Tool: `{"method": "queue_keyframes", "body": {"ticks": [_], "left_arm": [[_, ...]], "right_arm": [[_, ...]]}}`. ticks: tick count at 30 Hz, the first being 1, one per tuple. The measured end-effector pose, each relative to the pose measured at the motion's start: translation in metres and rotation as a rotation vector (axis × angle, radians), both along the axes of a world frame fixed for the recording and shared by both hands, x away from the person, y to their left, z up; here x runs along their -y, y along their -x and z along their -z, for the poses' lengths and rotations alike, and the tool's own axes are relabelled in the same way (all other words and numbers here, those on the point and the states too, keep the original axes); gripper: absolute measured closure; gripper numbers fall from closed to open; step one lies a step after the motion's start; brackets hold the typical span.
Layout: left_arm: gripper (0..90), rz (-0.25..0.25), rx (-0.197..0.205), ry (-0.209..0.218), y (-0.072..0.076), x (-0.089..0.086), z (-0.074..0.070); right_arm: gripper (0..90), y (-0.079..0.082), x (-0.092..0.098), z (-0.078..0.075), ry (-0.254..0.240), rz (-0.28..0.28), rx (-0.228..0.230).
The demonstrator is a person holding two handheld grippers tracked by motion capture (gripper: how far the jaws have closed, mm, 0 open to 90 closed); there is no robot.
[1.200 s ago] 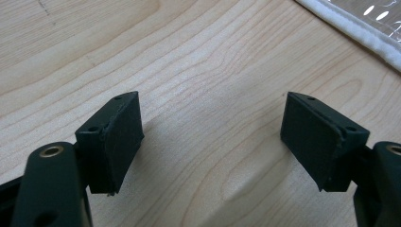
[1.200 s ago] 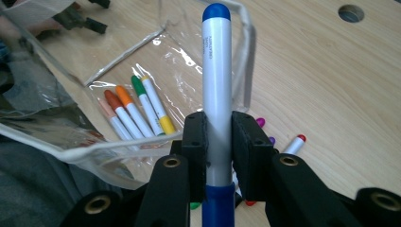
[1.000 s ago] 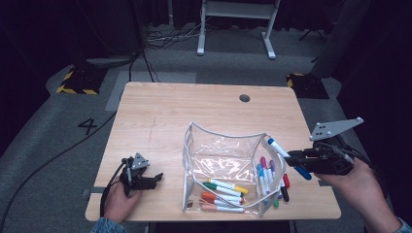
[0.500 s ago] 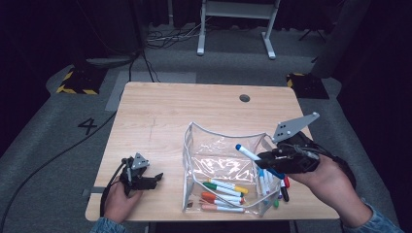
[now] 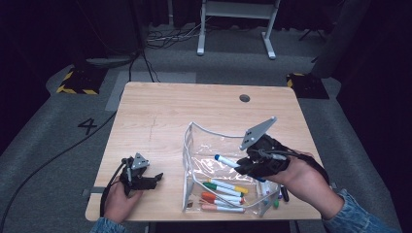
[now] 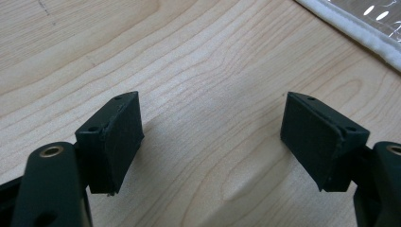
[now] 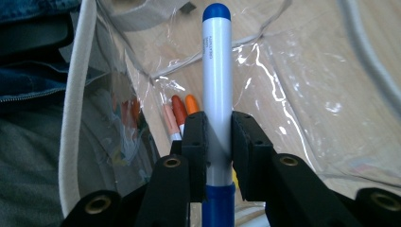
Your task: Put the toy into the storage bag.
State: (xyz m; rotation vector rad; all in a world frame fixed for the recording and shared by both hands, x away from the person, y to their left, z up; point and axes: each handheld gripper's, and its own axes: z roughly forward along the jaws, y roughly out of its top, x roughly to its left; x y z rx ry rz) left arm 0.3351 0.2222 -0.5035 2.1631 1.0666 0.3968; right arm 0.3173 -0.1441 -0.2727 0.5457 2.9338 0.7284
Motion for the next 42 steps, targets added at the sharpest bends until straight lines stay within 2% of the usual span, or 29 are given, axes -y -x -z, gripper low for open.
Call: {"method": "queue_keyframes", "body": {"ticks": [4, 5, 11, 17, 20, 23, 31, 34, 37, 38, 42], "left_arm": [[21.9, 0.000, 0.000, 0.000, 0.000, 0.000, 0.000], [21.9, -0.001, 0.000, 0.001, 0.000, 0.000, 0.000], [21.9, -0.001, 0.000, 0.001, 0.000, 0.000, 0.000], [21.9, 0.000, -0.001, 0.001, 0.000, 0.000, 0.000], [21.9, -0.001, -0.001, 0.002, 0.000, 0.000, 0.000], [21.9, -0.001, -0.001, 0.002, 0.000, 0.000, 0.000], [21.9, -0.001, -0.001, 0.001, 0.000, 0.000, 0.000], [21.9, -0.001, 0.000, 0.002, 0.000, 0.000, 0.000], [21.9, -0.001, 0.000, 0.001, 0.000, 0.000, 0.000], [21.9, -0.001, 0.000, 0.002, 0.000, 0.000, 0.000], [21.9, -0.001, -0.001, 0.000, 0.000, 0.000, 0.000]], "right_arm": [[76.1, -0.002, -0.016, 0.015, 0.057, -0.028, -0.040], [76.1, -0.002, -0.016, 0.015, 0.057, -0.028, -0.040], [76.1, -0.005, -0.038, 0.036, 0.140, -0.060, -0.083], [76.1, -0.009, -0.056, 0.064, 0.217, -0.110, -0.128], [76.1, -0.008, -0.060, 0.069, 0.228, -0.124, -0.137], [76.1, -0.006, -0.066, 0.078, 0.260, -0.139, -0.166], [76.1, -0.012, -0.074, 0.099, 0.348, -0.137, -0.214], [76.1, -0.014, -0.077, 0.102, 0.382, -0.145, -0.247], [76.1, -0.014, -0.081, 0.106, 0.402, -0.144, -0.270], [76.1, -0.016, -0.083, 0.110, 0.413, -0.137, -0.291], [76.1, -0.019, -0.084, 0.116, 0.440, -0.138, -0.305]]}}
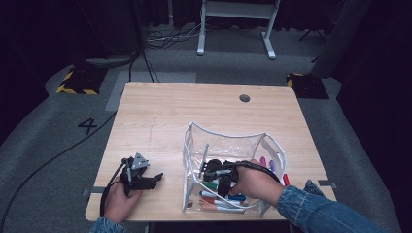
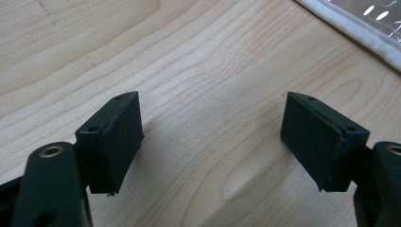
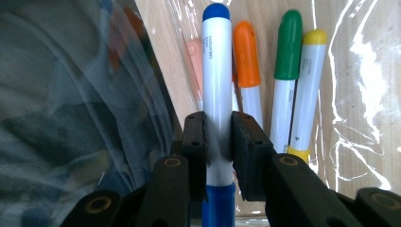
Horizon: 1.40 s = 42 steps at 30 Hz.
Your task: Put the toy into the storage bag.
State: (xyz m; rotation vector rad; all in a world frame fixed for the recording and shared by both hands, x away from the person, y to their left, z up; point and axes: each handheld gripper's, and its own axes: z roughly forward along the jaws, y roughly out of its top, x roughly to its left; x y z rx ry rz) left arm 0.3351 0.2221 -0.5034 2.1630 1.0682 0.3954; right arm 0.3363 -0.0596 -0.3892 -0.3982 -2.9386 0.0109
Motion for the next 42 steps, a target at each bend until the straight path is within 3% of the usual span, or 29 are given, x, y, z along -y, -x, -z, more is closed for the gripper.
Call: {"method": "queue_keyframes", "body": {"ticks": [5, 10, 14, 17, 19, 27, 31, 33, 42], "left_arm": [[21.9, 0.000, 0.000, 0.000, 0.000, 0.000, 0.000], [21.9, 0.000, 0.000, -0.001, 0.000, 0.000, 0.000], [21.9, 0.000, 0.000, 0.000, 0.000, 0.000, 0.000], [21.9, 0.000, 0.000, 0.000, 0.000, 0.000, 0.000], [21.9, 0.000, 0.000, 0.000, 0.000, 0.000, 0.000], [21.9, 0.000, 0.001, 0.000, 0.000, 0.000, 0.000], [21.9, 0.000, 0.001, 0.000, 0.000, 0.000, 0.000], [21.9, 0.000, 0.001, 0.000, 0.000, 0.000, 0.000], [21.9, 0.000, 0.001, 0.000, 0.000, 0.000, 0.000]], "right_arm": [[76.1, 0.000, -0.004, 0.008, 0.035, 0.026, -0.011], [76.1, -0.003, -0.006, 0.016, 0.056, 0.025, 0.006], [75.2, -0.007, -0.006, 0.016, 0.061, 0.055, 0.029], [56.4, -0.010, -0.004, 0.015, 0.048, 0.053, 0.068], [52.8, -0.012, -0.002, 0.011, 0.042, 0.064, 0.095], [41.7, -0.016, 0.015, -0.024, -0.079, 0.124, 0.160], [41.3, -0.015, 0.031, -0.054, -0.176, 0.162, 0.212], [41.6, -0.014, 0.034, -0.060, -0.191, 0.169, 0.220], [43.4, -0.004, 0.080, -0.104, -0.354, 0.248, 0.309]]}}
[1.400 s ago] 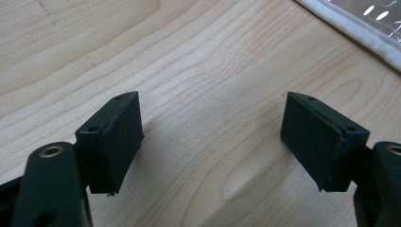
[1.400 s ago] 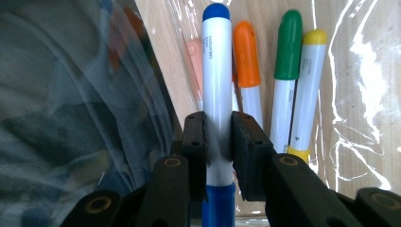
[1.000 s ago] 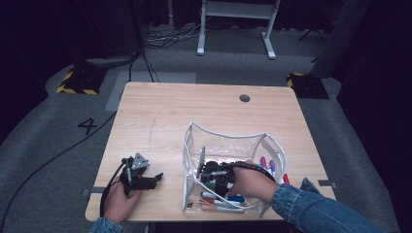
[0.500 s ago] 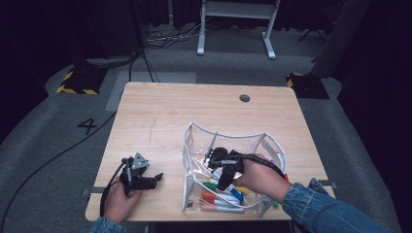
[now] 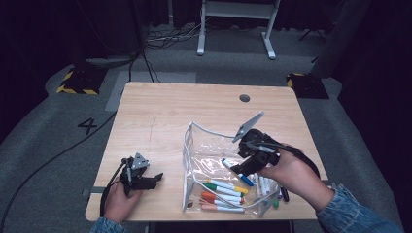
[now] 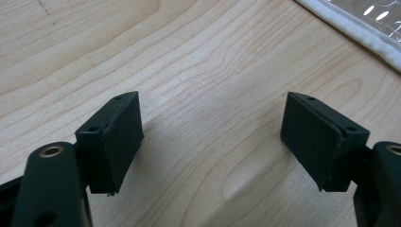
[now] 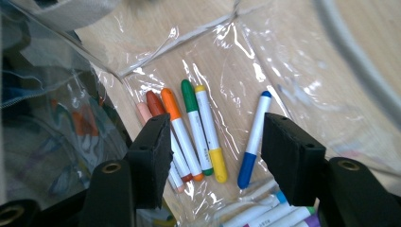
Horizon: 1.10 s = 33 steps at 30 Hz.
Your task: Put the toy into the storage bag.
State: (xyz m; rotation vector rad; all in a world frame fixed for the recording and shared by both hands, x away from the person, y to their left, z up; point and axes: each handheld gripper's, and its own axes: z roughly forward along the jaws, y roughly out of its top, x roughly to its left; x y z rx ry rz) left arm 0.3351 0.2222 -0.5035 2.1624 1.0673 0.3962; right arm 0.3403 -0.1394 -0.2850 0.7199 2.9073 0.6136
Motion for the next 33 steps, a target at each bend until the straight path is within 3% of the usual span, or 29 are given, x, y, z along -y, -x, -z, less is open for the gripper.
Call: {"method": "queue_keyframes", "body": {"ticks": [3, 4, 10, 11, 18, 25, 33], "left_arm": [[21.9, -0.001, 0.000, 0.001, 0.000, 0.000, 0.000], [21.9, 0.001, 0.001, -0.003, 0.000, 0.000, 0.000], [21.9, -0.001, 0.000, 0.001, 0.000, 0.000, 0.000], [21.9, -0.001, 0.000, 0.001, 0.000, 0.000, 0.000], [21.9, -0.001, 0.000, 0.001, 0.000, 0.000, 0.000], [21.9, 0.000, 0.000, 0.000, 0.000, 0.000, 0.000], [21.9, -0.005, 0.001, 0.001, 0.001, -0.001, 0.000]], "right_arm": [[39.4, 0.003, 0.026, -0.015, -0.065, 0.050, 0.026], [39.4, 0.003, 0.026, -0.015, -0.065, 0.050, 0.026], [29.4, 0.005, 0.068, -0.029, -0.137, 0.149, 0.080], [29.2, 0.006, 0.081, -0.031, -0.154, 0.168, 0.086], [32.9, 0.005, 0.115, -0.031, -0.189, 0.235, 0.121], [41.9, -0.004, 0.150, -0.009, -0.191, 0.290, 0.118], [46.8, -0.029, 0.184, 0.041, -0.140, 0.381, 0.102]]}}
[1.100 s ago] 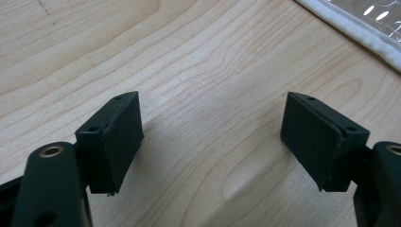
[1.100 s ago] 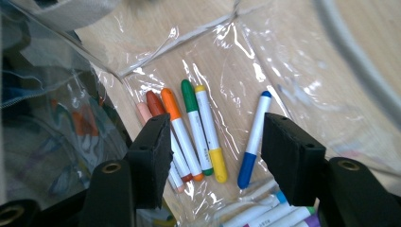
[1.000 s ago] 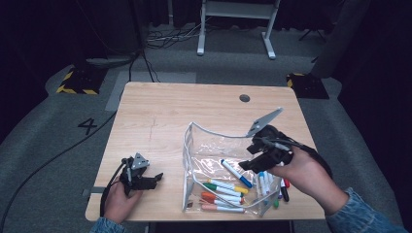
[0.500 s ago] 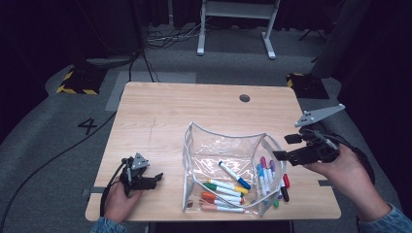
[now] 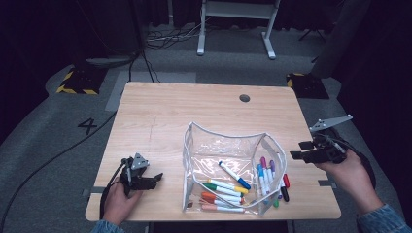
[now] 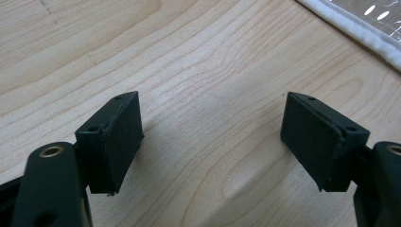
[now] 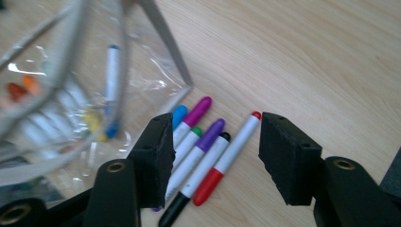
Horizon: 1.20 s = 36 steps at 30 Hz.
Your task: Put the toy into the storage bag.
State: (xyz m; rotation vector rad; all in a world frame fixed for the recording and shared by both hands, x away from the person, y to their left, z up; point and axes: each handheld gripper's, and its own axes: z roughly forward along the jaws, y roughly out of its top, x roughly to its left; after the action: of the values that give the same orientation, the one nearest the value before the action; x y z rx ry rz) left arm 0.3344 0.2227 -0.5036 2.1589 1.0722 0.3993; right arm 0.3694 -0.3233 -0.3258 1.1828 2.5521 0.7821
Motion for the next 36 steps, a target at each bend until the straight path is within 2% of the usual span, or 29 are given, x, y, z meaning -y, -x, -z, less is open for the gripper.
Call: {"method": "queue_keyframes", "body": {"ticks": [3, 4, 5, 11, 18, 23, 30, 32, 36], "left_arm": [[21.9, 0.000, 0.001, -0.001, 0.000, 0.000, 0.000], [21.9, 0.000, 0.000, 0.000, 0.000, 0.000, 0.000], [21.9, 0.000, 0.000, 0.000, 0.000, 0.000, 0.000], [21.9, 0.001, 0.000, -0.003, 0.000, 0.000, 0.000], [21.9, -0.001, 0.000, -0.001, 0.000, 0.000, 0.000], [21.9, 0.000, 0.000, -0.002, 0.000, 0.000, 0.000], [21.9, -0.002, 0.000, 0.000, 0.000, 0.000, 0.000], [21.9, -0.002, 0.000, 0.000, 0.000, 0.000, 0.000], [21.9, -0.001, 0.000, -0.001, 0.000, 0.000, 0.000]], "right_arm": [[48.3, -0.008, 0.007, 0.023, -0.010, 0.027, -0.027], [48.4, -0.012, 0.009, 0.037, -0.021, 0.043, -0.048], [48.4, -0.012, 0.009, 0.037, -0.021, 0.043, -0.048], [50.5, -0.020, 0.012, 0.077, 0.024, 0.082, -0.097], [53.7, -0.030, 0.008, 0.109, 0.038, 0.104, -0.163], [56.9, -0.036, 0.007, 0.125, 0.038, 0.117, -0.206], [69.6, -0.042, 0.014, 0.137, 0.074, 0.172, -0.246], [75.6, -0.043, 0.017, 0.138, 0.070, 0.198, -0.249], [76.1, -0.044, 0.025, 0.137, 0.028, 0.235, -0.258]]}}
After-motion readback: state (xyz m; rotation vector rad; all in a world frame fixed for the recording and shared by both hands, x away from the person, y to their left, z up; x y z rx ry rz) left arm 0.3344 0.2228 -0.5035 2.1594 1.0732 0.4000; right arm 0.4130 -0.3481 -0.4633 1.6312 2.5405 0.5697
